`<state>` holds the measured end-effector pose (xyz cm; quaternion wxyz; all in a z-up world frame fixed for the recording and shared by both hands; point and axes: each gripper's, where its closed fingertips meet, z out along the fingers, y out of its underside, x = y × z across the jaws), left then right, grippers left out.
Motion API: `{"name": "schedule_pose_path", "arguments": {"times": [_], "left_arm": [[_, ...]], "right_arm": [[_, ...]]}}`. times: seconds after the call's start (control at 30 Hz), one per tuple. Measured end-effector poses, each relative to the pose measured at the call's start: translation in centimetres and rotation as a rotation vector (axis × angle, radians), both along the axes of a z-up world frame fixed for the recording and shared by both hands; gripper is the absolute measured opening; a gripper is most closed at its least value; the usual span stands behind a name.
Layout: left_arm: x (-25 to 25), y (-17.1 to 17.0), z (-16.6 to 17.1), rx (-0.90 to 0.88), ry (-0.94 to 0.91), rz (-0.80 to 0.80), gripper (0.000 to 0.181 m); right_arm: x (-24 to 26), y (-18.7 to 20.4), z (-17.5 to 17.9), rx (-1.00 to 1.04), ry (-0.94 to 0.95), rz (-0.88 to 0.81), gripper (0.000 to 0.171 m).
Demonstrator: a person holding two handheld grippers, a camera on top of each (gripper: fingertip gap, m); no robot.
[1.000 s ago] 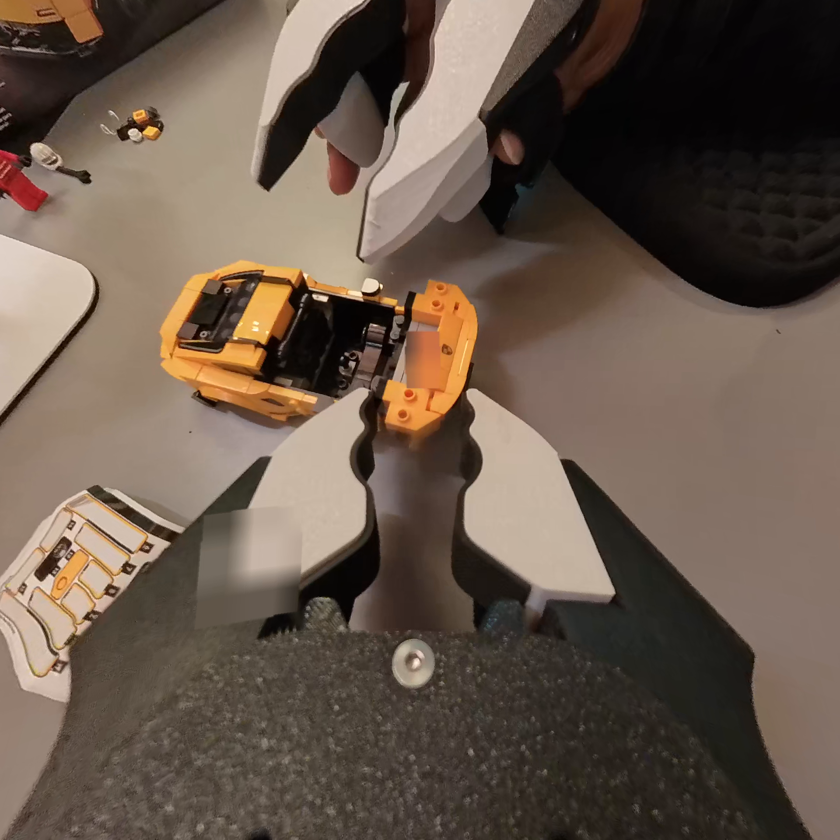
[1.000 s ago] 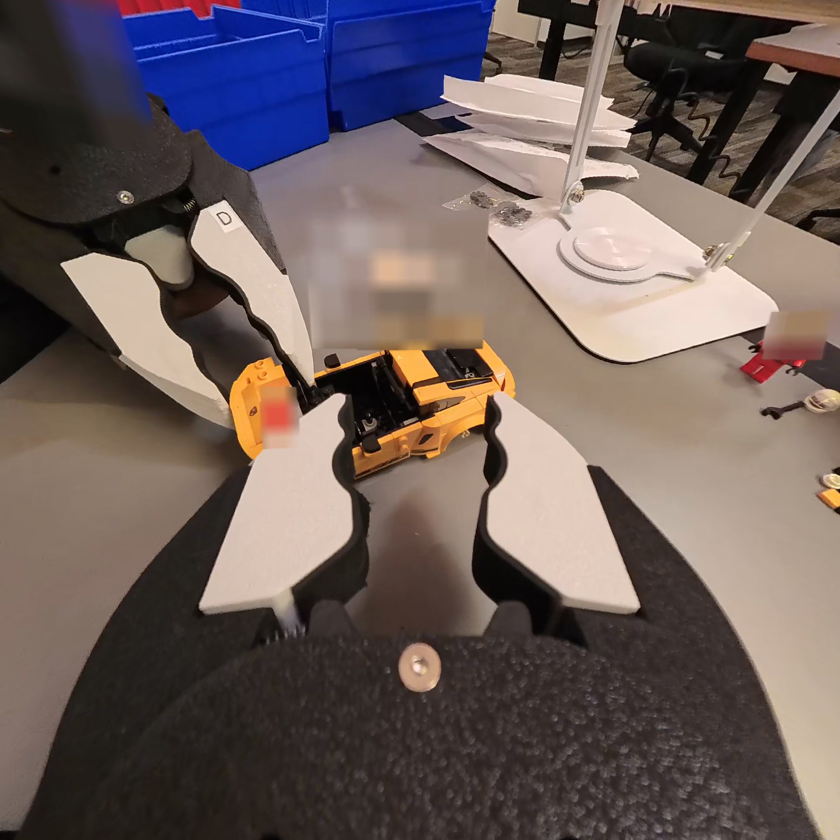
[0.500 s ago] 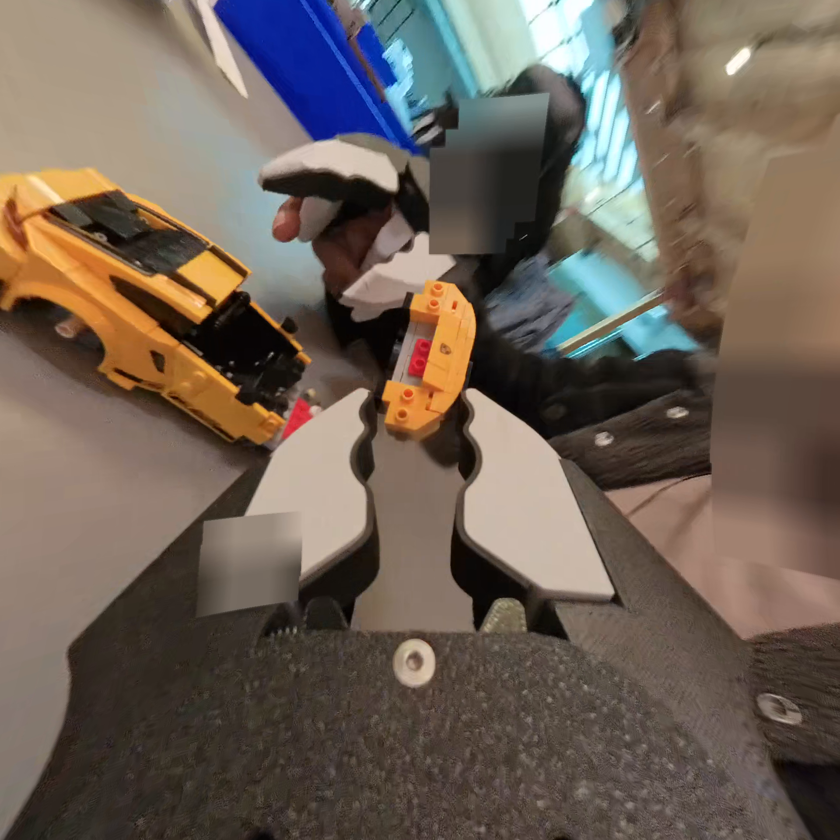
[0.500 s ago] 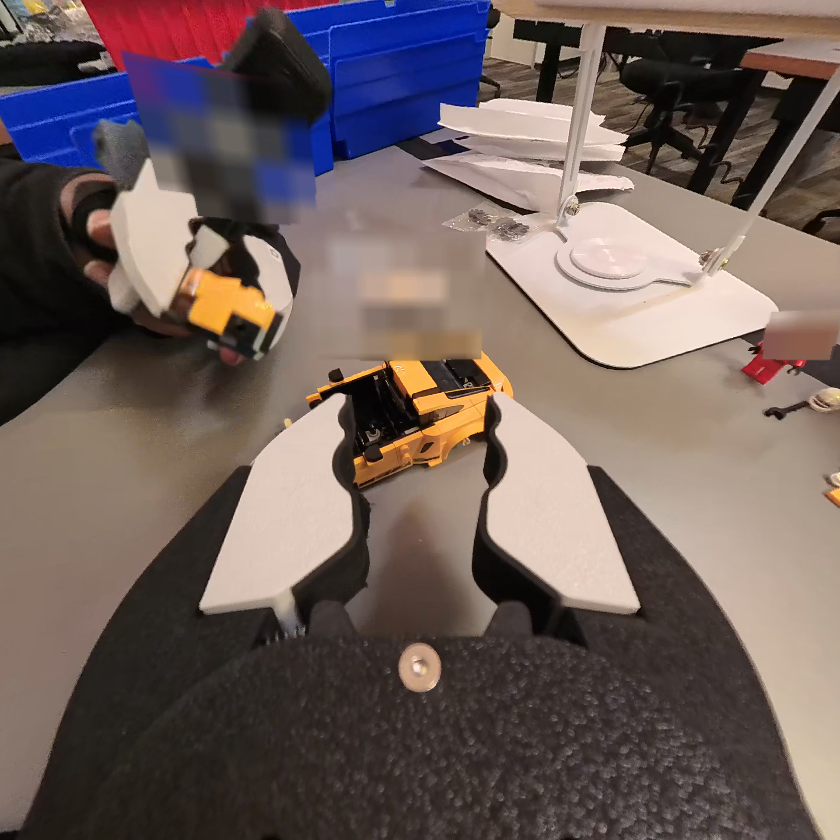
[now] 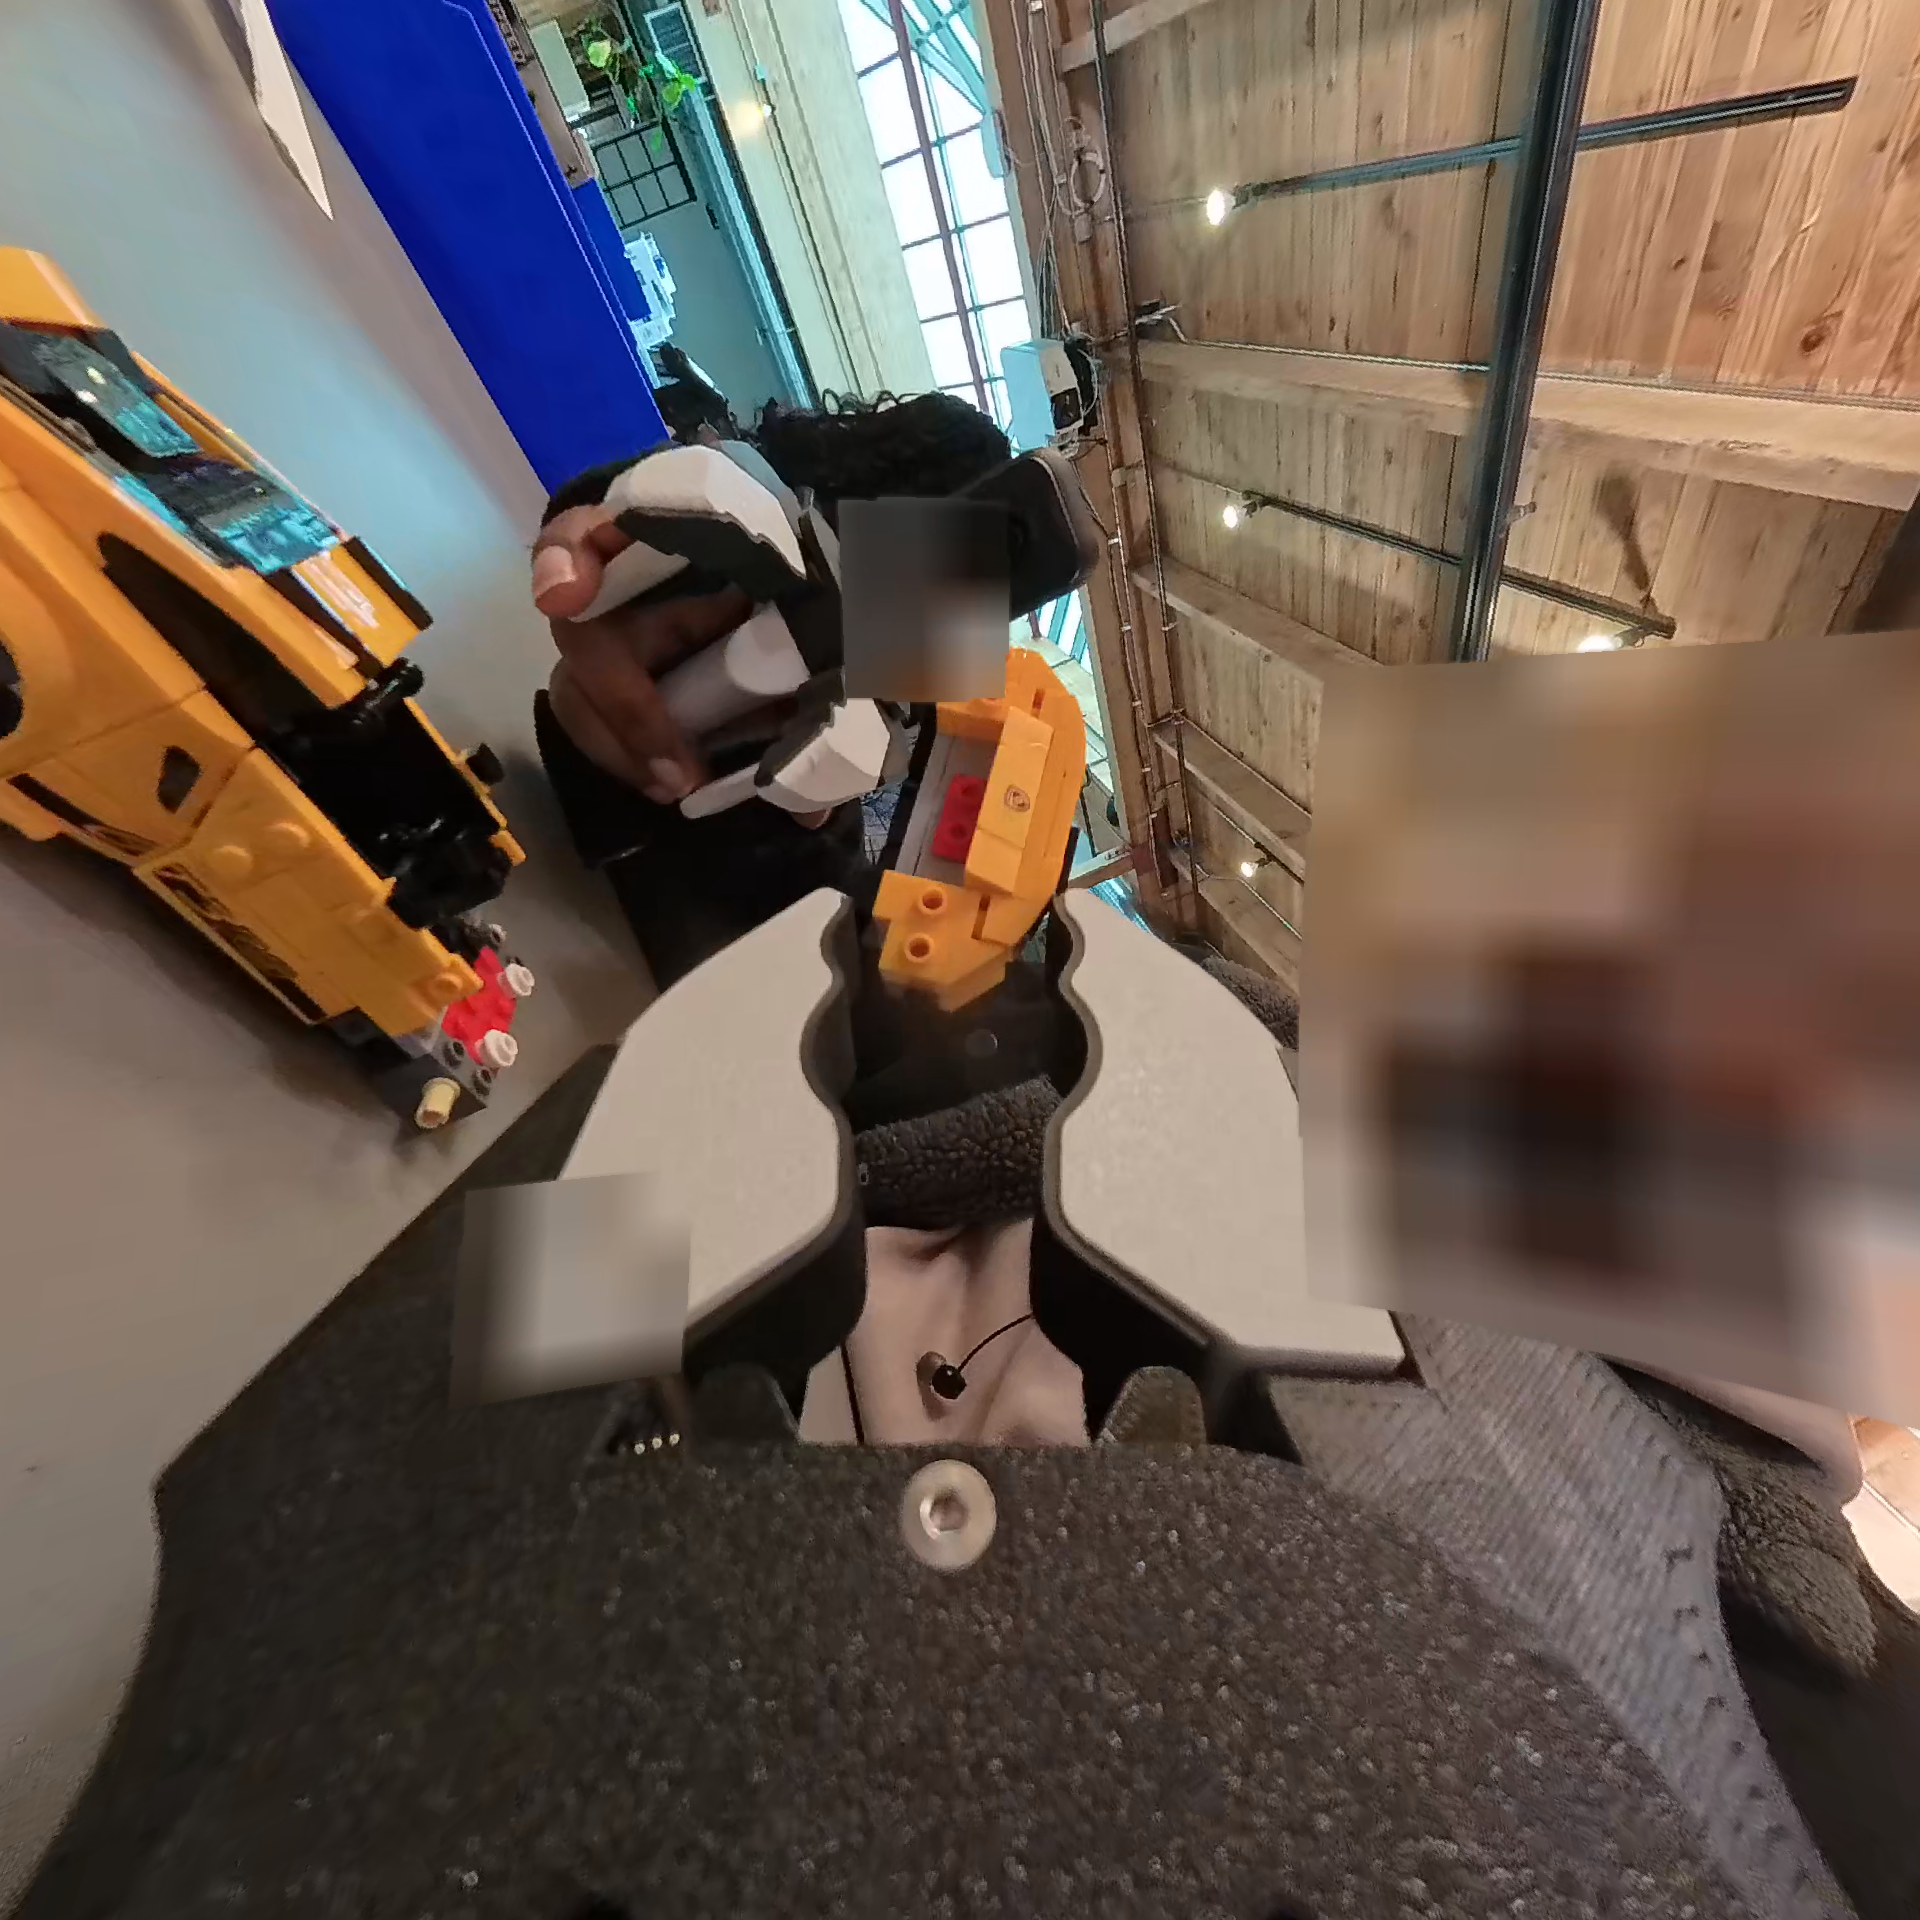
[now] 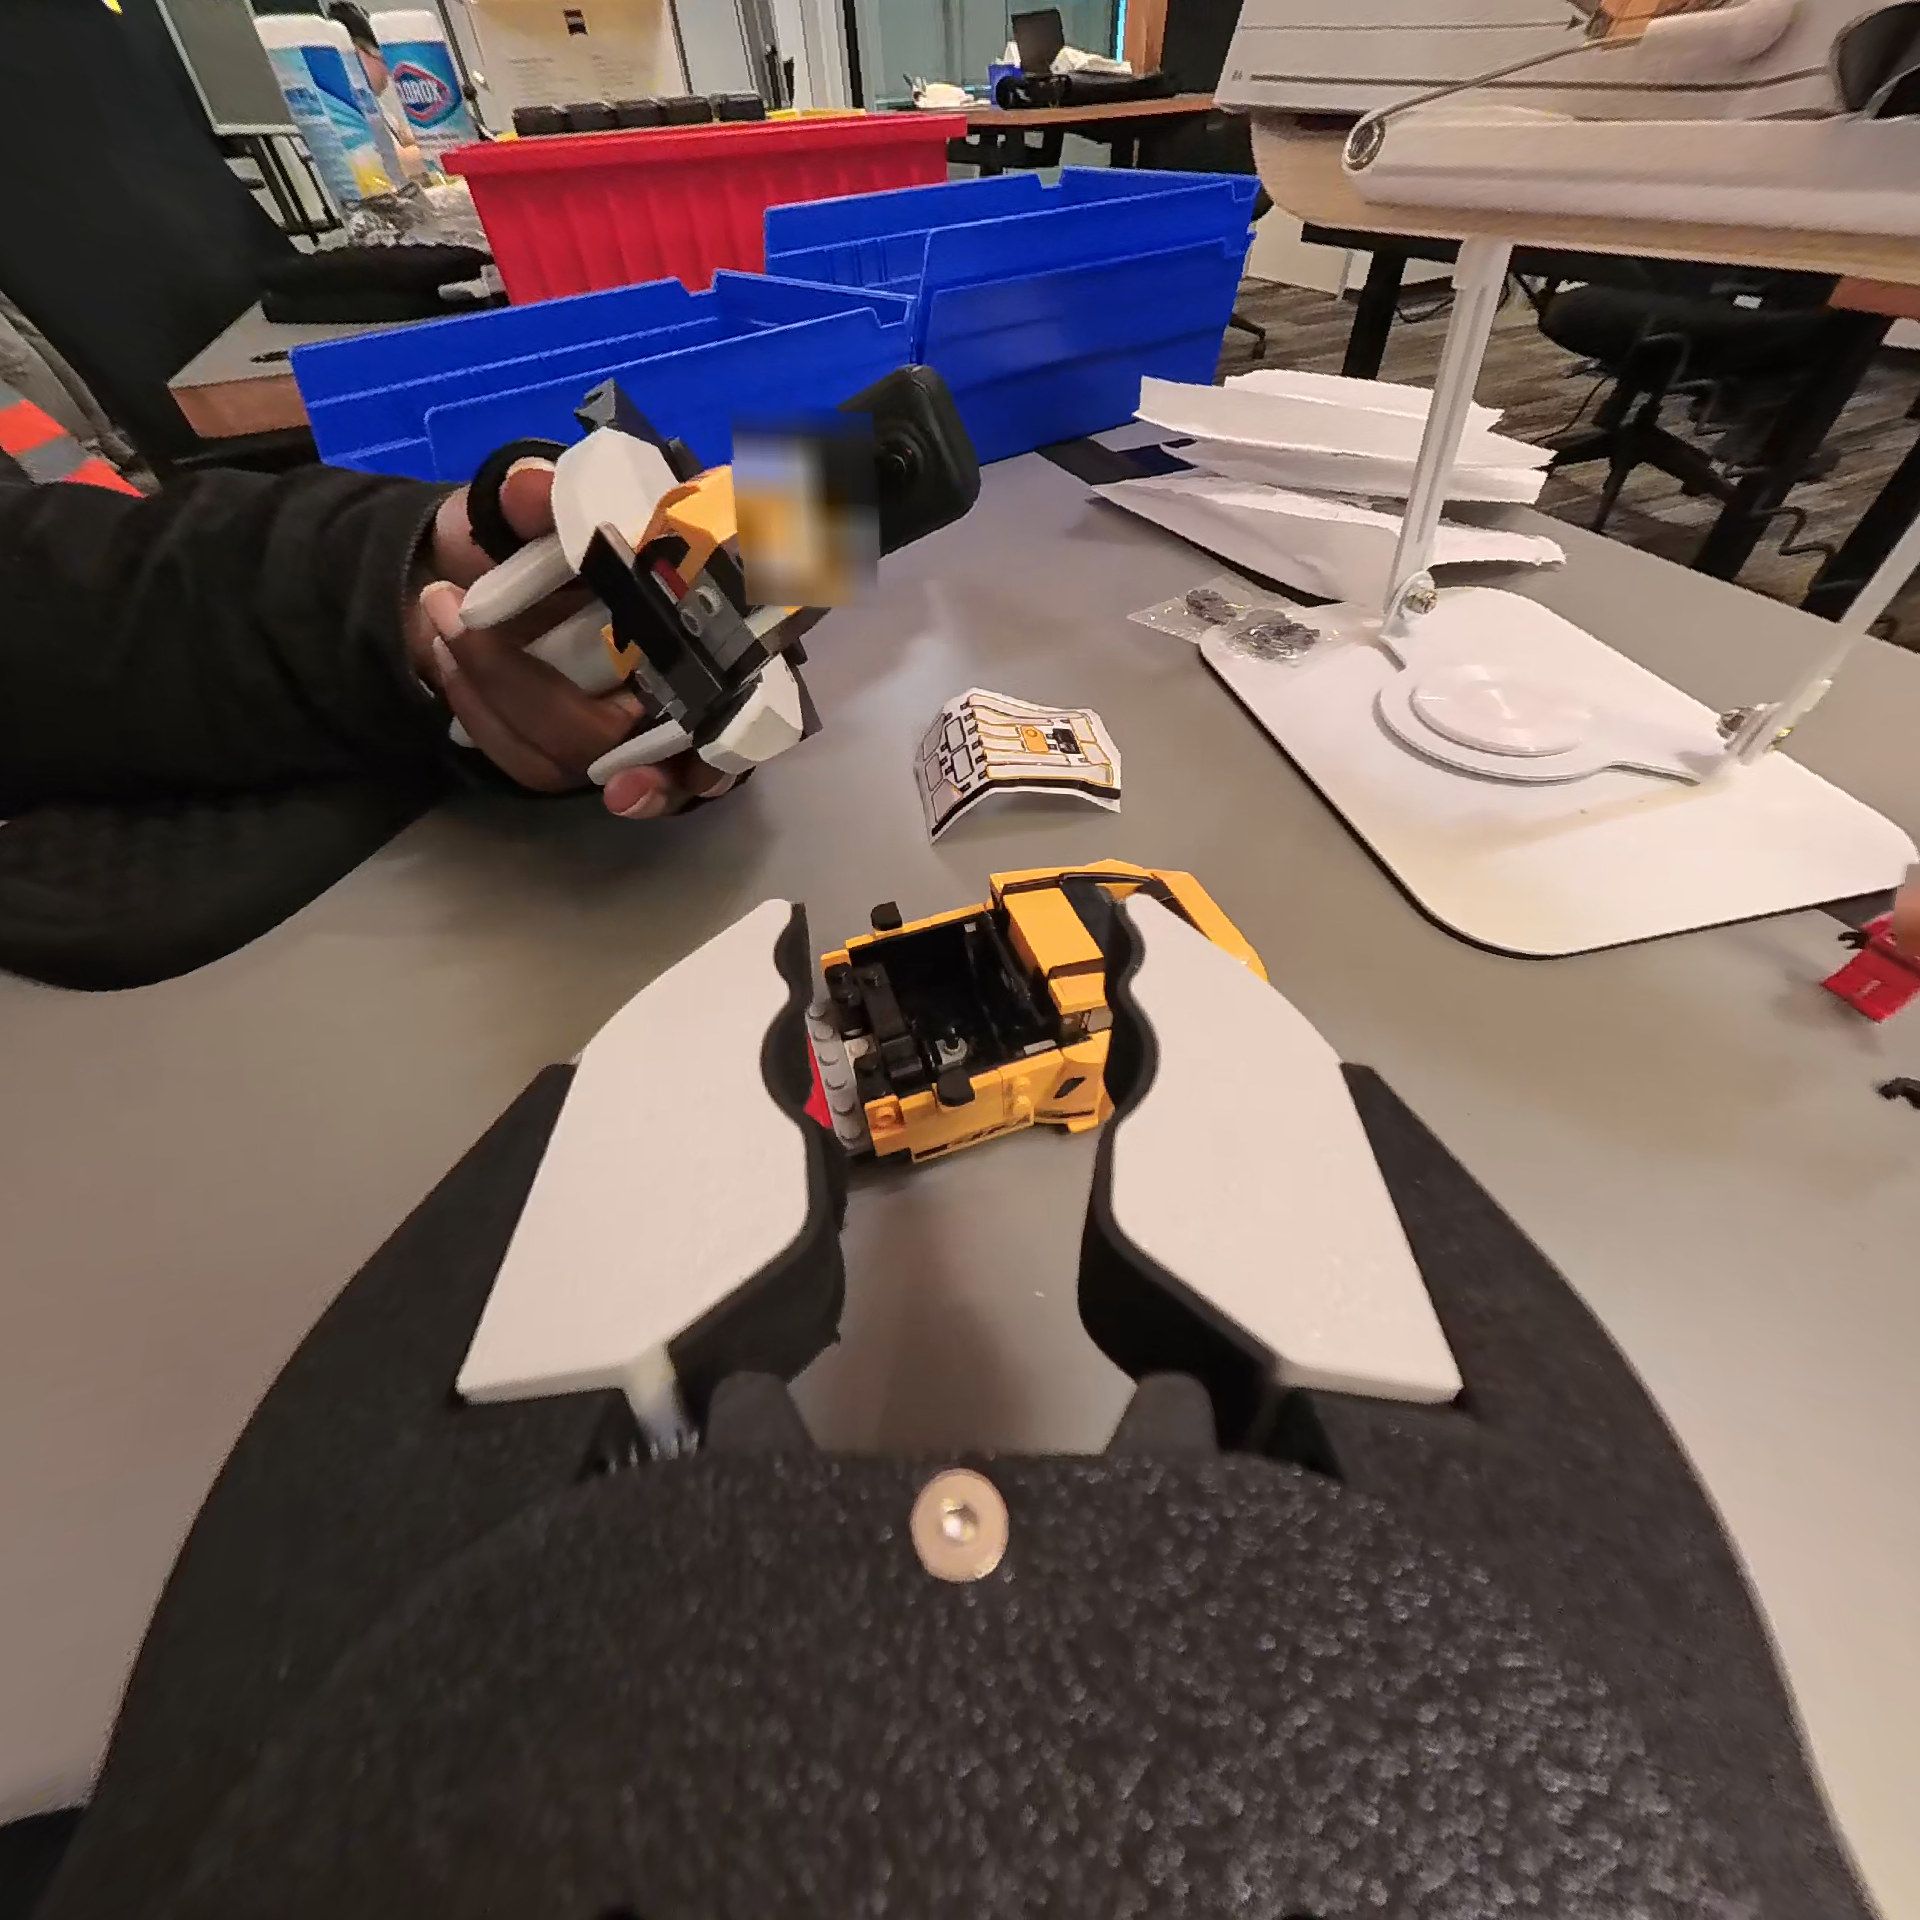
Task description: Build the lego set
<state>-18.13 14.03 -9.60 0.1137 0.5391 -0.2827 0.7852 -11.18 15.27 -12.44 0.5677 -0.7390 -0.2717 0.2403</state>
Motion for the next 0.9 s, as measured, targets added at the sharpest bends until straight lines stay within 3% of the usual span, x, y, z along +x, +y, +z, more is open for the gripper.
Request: {"name": "schedule_pose_path", "arguments": {"times": [0.17,0.3,0.7,0.9], "left_arm": [[0.1,0.2,-0.5,0.015,0.023,0.013,0.034],[0.4,0.0,-2.3,0.159,0.101,0.033,0.034],[1.1,0.0,-7.8,1.085,0.264,0.124,0.034],[1.2,0.2,-8.4,1.387,0.240,0.138,0.034]], "right_arm": [[0.2,0.1,-0.1,-0.007,0.000,-0.014,0.054],[0.4,0.3,-0.3,-0.016,-0.006,-0.025,0.053],[0.7,0.5,-1.0,-0.040,-0.034,-0.043,0.052],[0.8,0.5,-1.2,-0.050,-0.043,-0.044,0.051]]}}
